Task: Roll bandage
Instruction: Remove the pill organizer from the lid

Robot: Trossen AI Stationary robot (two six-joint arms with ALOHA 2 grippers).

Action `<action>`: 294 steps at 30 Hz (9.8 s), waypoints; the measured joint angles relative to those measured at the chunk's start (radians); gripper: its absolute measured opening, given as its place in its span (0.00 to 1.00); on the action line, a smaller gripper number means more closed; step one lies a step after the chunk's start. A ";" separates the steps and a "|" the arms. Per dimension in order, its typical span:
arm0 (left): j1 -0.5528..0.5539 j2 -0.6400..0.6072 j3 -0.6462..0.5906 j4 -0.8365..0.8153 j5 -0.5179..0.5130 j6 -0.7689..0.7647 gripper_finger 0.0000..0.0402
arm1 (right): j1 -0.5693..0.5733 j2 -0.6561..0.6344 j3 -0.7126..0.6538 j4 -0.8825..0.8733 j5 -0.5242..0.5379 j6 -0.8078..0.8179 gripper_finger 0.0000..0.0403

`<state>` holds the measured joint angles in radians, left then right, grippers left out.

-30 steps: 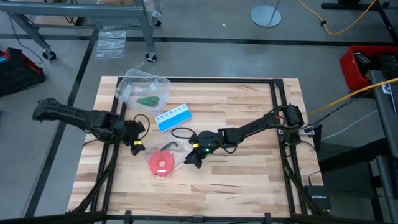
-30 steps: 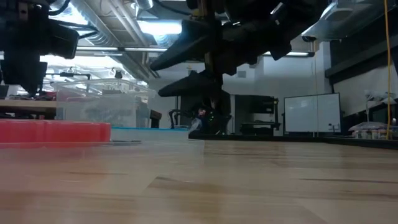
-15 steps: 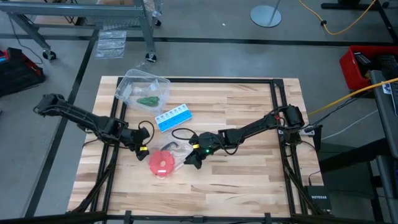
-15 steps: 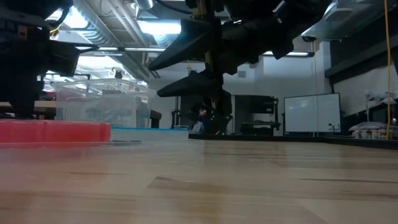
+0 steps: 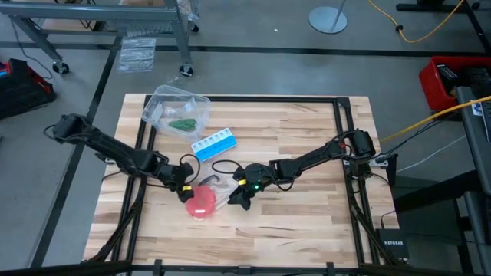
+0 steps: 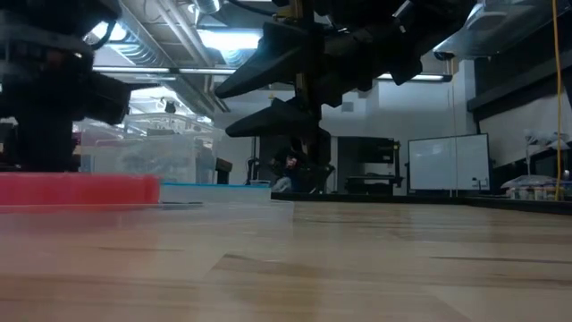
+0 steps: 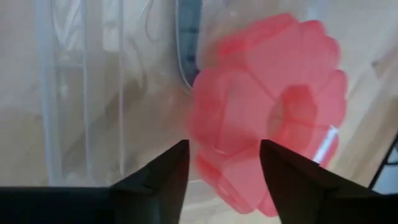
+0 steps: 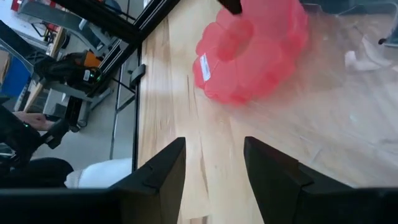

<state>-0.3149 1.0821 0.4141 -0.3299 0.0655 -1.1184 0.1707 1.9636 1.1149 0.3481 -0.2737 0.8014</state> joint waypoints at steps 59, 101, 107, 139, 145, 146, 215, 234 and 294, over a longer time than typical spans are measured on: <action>-0.047 0.644 0.198 0.663 -0.017 -0.157 0.58 | -0.001 0.000 -0.001 -0.037 0.046 -0.051 0.42; 0.426 0.278 0.187 0.003 0.088 0.289 0.01 | -0.095 -0.002 -0.001 -0.040 -0.189 -0.129 0.42; 0.472 0.144 0.188 -0.010 0.051 0.336 0.01 | -0.107 -0.011 -0.001 -0.077 -0.254 -0.137 0.42; 0.112 0.126 0.191 0.321 -0.046 0.273 0.01 | -0.077 -0.037 0.000 -0.564 0.221 -0.326 0.01; 0.063 0.179 0.192 0.321 -0.007 0.193 0.01 | -0.079 -0.035 -0.001 -0.513 0.222 -0.327 0.04; 0.063 0.185 0.192 0.320 -0.002 0.186 0.01 | -0.079 -0.035 -0.001 -0.514 0.222 -0.328 0.05; 0.015 0.479 0.192 0.496 -0.025 -0.002 0.56 | -0.078 -0.001 -0.001 -0.446 0.176 -0.275 0.05; 0.015 0.598 0.190 0.740 0.005 0.046 0.56 | -0.059 0.032 0.000 -0.412 0.201 -0.222 0.05; 0.051 0.606 0.255 0.582 0.118 0.220 0.52 | -0.060 0.212 0.201 -0.323 0.214 -0.147 0.01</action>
<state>-0.2644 1.6878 0.6693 0.2517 0.1831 -0.8986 0.1112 2.1759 1.3163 0.0250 -0.0595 0.6548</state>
